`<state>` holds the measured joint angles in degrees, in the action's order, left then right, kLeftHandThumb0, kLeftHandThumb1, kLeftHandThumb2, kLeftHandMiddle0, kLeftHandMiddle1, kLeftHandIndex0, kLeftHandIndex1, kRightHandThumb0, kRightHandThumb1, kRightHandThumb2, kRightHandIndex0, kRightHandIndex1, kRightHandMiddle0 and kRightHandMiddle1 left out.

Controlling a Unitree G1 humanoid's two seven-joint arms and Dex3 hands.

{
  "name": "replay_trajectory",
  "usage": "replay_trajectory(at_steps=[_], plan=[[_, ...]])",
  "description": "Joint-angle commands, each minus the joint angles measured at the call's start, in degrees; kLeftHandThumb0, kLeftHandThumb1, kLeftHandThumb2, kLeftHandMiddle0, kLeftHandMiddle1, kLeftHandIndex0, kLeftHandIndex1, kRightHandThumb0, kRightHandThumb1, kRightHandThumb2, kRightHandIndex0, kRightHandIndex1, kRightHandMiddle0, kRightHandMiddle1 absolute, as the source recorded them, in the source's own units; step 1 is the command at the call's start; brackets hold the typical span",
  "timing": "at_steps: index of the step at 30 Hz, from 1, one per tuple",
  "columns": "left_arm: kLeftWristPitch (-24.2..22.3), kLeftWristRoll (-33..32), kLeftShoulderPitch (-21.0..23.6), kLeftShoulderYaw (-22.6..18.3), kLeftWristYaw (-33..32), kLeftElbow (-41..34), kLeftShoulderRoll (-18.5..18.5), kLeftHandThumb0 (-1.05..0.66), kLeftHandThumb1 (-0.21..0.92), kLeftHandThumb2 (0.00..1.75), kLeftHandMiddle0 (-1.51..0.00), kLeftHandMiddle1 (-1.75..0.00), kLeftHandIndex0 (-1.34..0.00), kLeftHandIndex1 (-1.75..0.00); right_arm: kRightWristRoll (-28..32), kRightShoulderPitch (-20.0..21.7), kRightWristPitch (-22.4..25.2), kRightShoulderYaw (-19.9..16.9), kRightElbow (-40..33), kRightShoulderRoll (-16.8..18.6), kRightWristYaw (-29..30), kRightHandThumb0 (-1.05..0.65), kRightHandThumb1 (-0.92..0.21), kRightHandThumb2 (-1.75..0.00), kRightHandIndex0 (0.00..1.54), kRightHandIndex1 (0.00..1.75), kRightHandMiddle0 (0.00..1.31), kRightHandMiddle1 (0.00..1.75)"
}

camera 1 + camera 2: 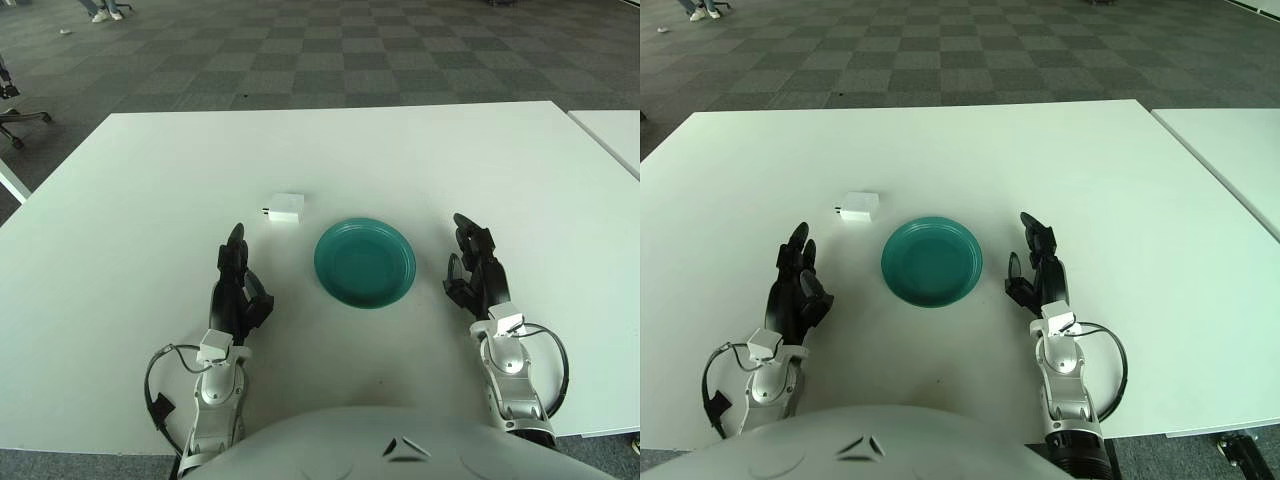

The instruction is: Put the charger into the plate.

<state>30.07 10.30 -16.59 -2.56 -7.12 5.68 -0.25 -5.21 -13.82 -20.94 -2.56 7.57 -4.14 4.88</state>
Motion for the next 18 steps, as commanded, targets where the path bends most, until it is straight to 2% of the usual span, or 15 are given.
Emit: replay_trajectory(at_steps=[1, 5, 11, 14, 18], plan=[[-0.3, 9.6, 9.6, -3.9, -7.0, 3.3, 7.5, -0.89, 0.92, 0.98, -0.15, 0.00, 0.00, -0.51, -0.1, -2.0, 3.5, -0.2, 5.9, 0.2, -0.1, -0.88, -0.92, -0.82, 0.15, 0.00, 0.00, 0.60], [-1.1, 20.0, 17.0, -3.6, -15.0, 8.8, 13.0, -0.94, 0.92, 0.91, -0.15, 0.00, 0.00, -0.55, -0.5, -1.5, 3.5, -0.1, 6.4, 0.2, 0.1, -0.88, -0.92, -0.83, 0.15, 0.00, 0.00, 0.60], [-2.9, 30.7, 25.4, -1.1, -21.2, 13.1, 22.6, -1.03, 0.92, 0.81, -0.12, 0.00, 0.00, -0.57, -1.2, -0.7, 3.3, 0.1, 7.4, 0.2, 0.6, -0.88, -0.92, -0.84, 0.14, 0.00, 0.00, 0.59], [-3.6, 35.0, 29.3, 1.5, -21.3, 14.4, 26.7, -1.04, 0.92, 0.78, -0.13, 0.00, 0.00, -0.72, -1.4, -0.1, 3.3, 0.2, 8.3, 0.2, 0.8, -0.87, -0.92, -0.84, 0.15, 0.00, 0.00, 0.58], [-4.8, 37.3, 33.4, 5.4, -16.6, 15.8, 30.7, -1.05, 0.92, 0.71, -0.14, -0.01, -0.02, -0.82, -1.4, 0.4, 3.0, 0.2, 9.5, 0.2, 0.9, -0.87, -0.92, -0.85, 0.15, 0.01, 0.00, 0.56]])
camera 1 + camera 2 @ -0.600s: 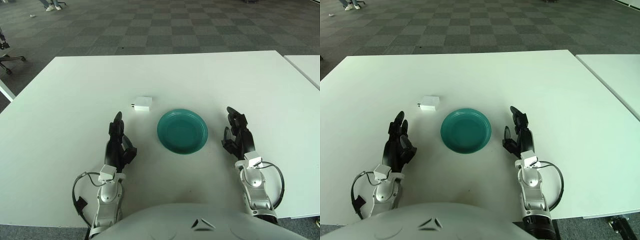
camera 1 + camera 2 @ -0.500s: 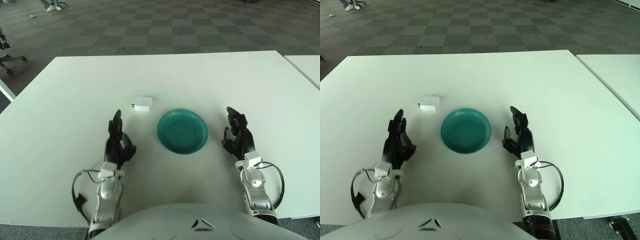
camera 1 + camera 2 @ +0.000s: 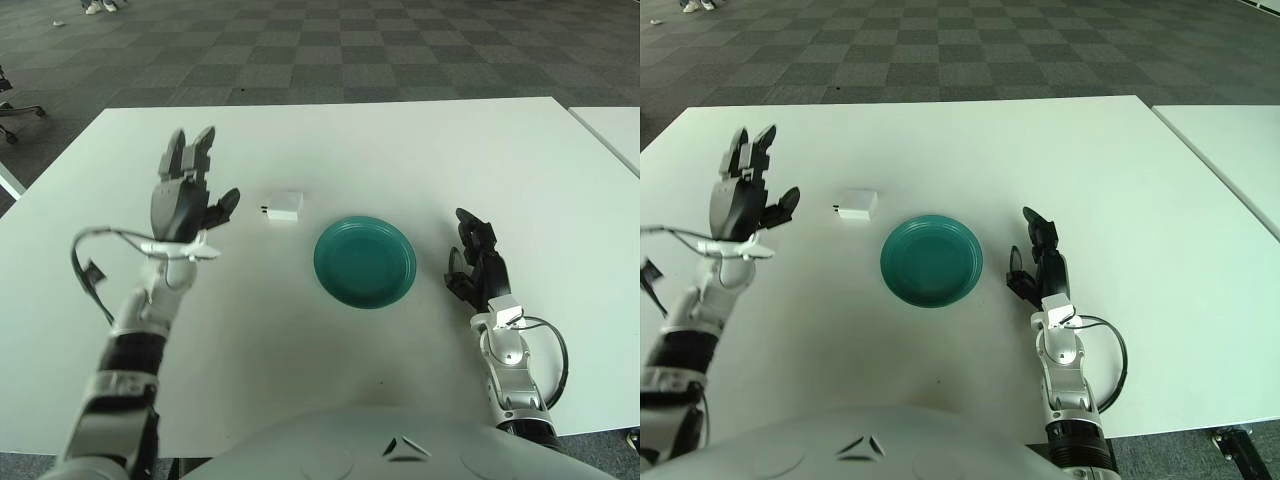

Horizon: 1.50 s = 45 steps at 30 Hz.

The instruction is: Put the charger into the plate.

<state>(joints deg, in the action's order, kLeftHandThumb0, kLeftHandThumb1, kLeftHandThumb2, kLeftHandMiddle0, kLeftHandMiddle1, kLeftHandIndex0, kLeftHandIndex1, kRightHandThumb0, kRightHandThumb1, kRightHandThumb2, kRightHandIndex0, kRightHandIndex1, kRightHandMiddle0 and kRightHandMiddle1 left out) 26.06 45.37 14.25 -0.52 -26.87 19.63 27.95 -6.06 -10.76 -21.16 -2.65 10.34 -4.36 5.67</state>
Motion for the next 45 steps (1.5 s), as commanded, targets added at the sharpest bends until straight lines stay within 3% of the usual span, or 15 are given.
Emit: replay_trajectory(at_steps=[1, 7, 14, 20, 33, 45], plan=[[-1.0, 2.6, 3.7, 4.3, 4.5, 2.4, 3.3, -1.05, 0.92, 0.71, -0.13, 0.00, -0.02, -0.83, -0.6, -2.5, 3.0, 0.3, 7.1, 0.4, 0.2, -0.87, -0.92, -0.85, 0.15, 0.01, 0.00, 0.56], [0.7, 5.2, 12.2, 10.9, 8.7, 11.1, 7.0, -1.05, 0.92, 0.60, -0.10, 0.00, 0.00, -0.94, -0.5, -1.8, 1.0, 0.3, 9.7, 0.6, 0.8, -0.87, -0.92, -0.86, 0.15, 0.00, 0.00, 0.57], [3.2, 5.9, 18.5, 16.2, 11.0, 18.9, 8.0, -1.05, 0.92, 0.44, -0.06, 0.00, 0.00, -0.97, -0.8, -1.4, -0.4, 0.5, 11.5, 0.5, 1.1, -0.86, -0.92, -0.87, 0.15, 0.00, 0.00, 0.57], [5.4, 6.1, 22.9, 19.9, 12.1, 24.8, 7.8, -1.05, 0.92, 0.41, -0.05, 0.00, 0.00, -0.94, -0.9, -1.0, -1.3, 0.7, 12.9, 0.3, 1.3, -0.87, -0.92, -0.88, 0.15, 0.00, 0.00, 0.57], [11.6, 5.5, 29.1, 26.1, 15.7, 30.9, 8.0, -1.05, 0.92, 0.45, -0.02, 0.00, 0.00, -0.91, -1.2, -1.2, -1.1, 1.2, 13.0, 0.7, 2.2, -0.85, -0.92, -0.89, 0.15, 0.00, 0.00, 0.57], [14.3, 3.5, 31.0, 27.1, 19.5, 33.3, 7.4, -1.05, 0.92, 0.42, 0.00, 0.00, -0.01, -1.02, -1.3, -1.5, -1.6, 1.6, 13.6, 1.1, 3.0, -0.84, -0.92, -0.88, 0.14, 0.00, 0.00, 0.55]])
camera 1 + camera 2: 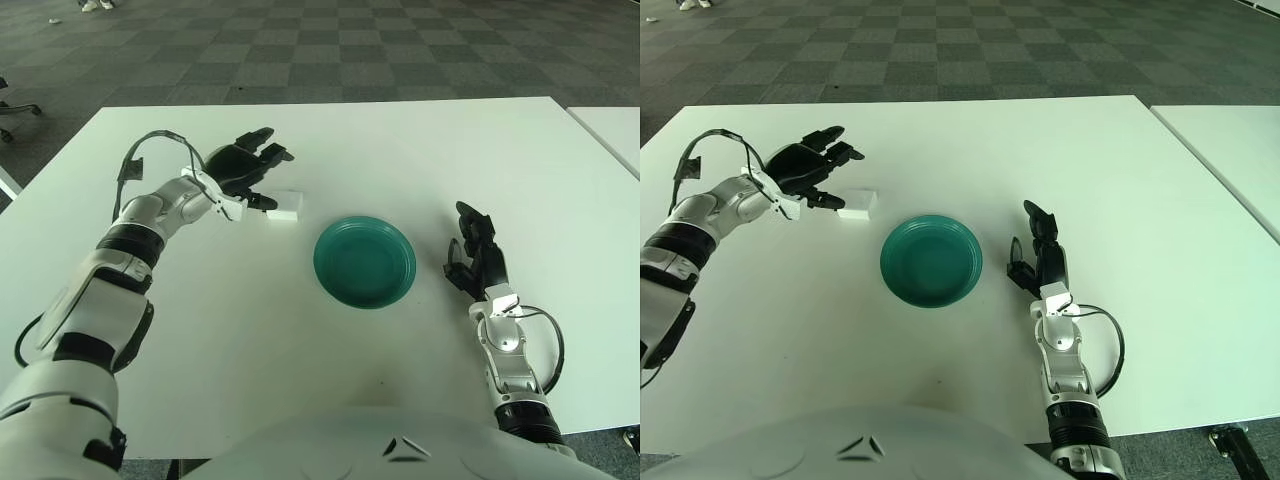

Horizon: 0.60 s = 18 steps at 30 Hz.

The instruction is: Put the charger into the plate.

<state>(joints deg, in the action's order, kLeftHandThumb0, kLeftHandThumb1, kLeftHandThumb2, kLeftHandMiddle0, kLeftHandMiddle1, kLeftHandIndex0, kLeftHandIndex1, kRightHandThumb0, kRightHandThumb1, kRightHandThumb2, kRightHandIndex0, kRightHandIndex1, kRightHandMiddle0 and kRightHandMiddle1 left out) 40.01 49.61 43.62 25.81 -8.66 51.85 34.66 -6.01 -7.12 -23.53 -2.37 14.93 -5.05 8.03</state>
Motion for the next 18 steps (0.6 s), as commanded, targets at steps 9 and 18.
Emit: replay_trajectory(at_steps=[9, 18], plan=[[1.1, -4.0, 2.8, 0.4, 4.1, 4.8, -2.3, -1.05, 0.92, 0.34, -0.01, 0.00, 0.00, -1.00, -0.9, -5.1, 0.5, 1.3, 10.2, 1.9, 0.7, -0.84, -0.92, -0.87, 0.15, 0.01, 0.00, 0.57], [1.0, -6.8, 3.0, 0.3, 9.0, 6.4, -4.0, -1.05, 0.92, 0.28, -0.01, 0.00, 0.00, -0.89, -0.1, -4.9, -0.6, 1.2, 11.9, 1.9, 0.1, -0.87, -0.92, -0.87, 0.16, 0.01, 0.00, 0.58]])
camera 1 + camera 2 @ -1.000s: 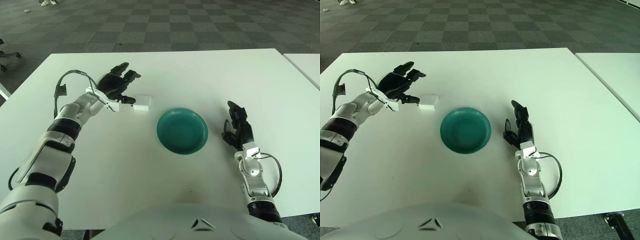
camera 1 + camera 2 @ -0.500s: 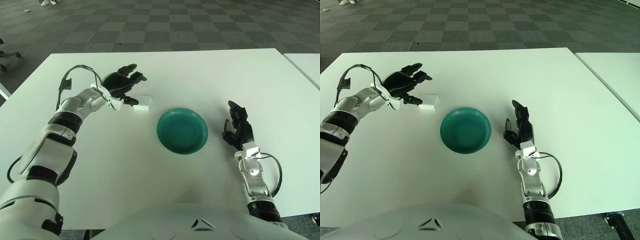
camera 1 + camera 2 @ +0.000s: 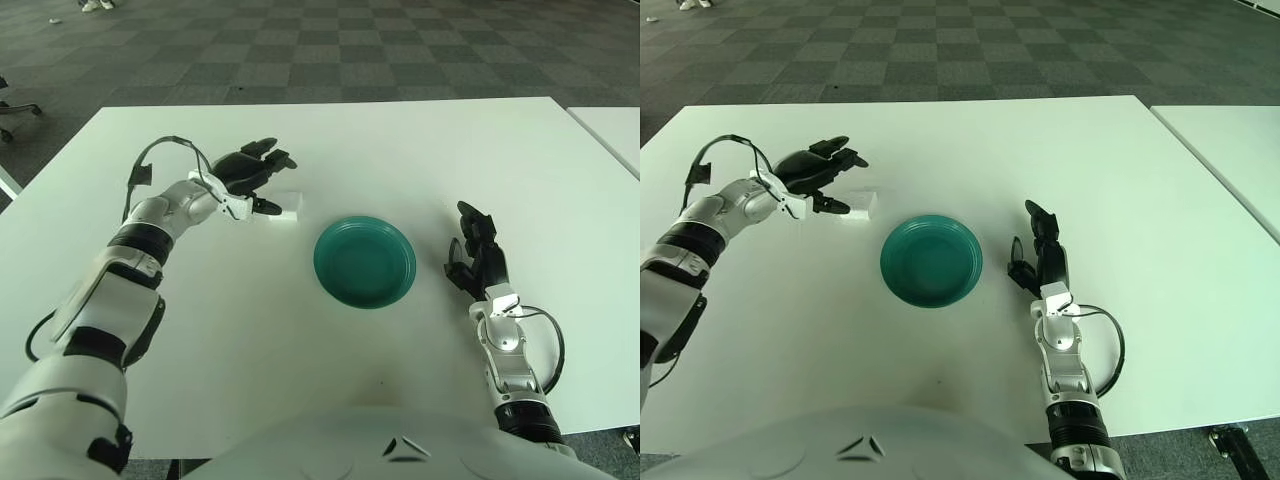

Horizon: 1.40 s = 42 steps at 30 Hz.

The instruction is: Put the charger into the plate.

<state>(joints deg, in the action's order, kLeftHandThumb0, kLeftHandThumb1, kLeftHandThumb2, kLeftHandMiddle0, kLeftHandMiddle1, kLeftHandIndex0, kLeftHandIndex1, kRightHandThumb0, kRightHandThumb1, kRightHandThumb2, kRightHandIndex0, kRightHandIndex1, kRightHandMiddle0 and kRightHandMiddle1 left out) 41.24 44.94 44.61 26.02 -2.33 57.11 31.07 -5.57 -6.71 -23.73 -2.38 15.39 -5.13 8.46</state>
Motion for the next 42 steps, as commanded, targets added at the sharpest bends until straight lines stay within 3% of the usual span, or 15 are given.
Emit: replay_trajectory(at_steps=[1, 15, 42], plan=[[-0.4, -2.3, 1.9, 0.0, 3.3, 1.1, -0.4, -1.05, 0.92, 0.28, 0.00, 0.00, 0.00, -0.89, -0.6, -5.3, -0.4, 1.3, 11.4, 2.0, -0.3, -0.88, -0.92, -0.87, 0.16, 0.01, 0.00, 0.58], [-2.8, -2.1, 1.8, 0.9, 6.3, 2.1, -1.5, -1.05, 0.92, 0.30, 0.00, 0.00, 0.00, -0.85, -0.4, -5.6, -0.5, 1.4, 11.0, 2.3, -0.4, -0.86, -0.92, -0.88, 0.17, 0.01, 0.00, 0.59], [-8.6, -0.5, 2.7, 5.4, 4.7, 11.1, -6.6, -1.05, 0.92, 0.37, 0.00, 0.00, 0.00, -0.79, -0.5, -6.2, 0.2, 1.3, 9.3, 2.2, -0.2, -0.83, -0.92, -0.88, 0.16, 0.00, 0.00, 0.55]])
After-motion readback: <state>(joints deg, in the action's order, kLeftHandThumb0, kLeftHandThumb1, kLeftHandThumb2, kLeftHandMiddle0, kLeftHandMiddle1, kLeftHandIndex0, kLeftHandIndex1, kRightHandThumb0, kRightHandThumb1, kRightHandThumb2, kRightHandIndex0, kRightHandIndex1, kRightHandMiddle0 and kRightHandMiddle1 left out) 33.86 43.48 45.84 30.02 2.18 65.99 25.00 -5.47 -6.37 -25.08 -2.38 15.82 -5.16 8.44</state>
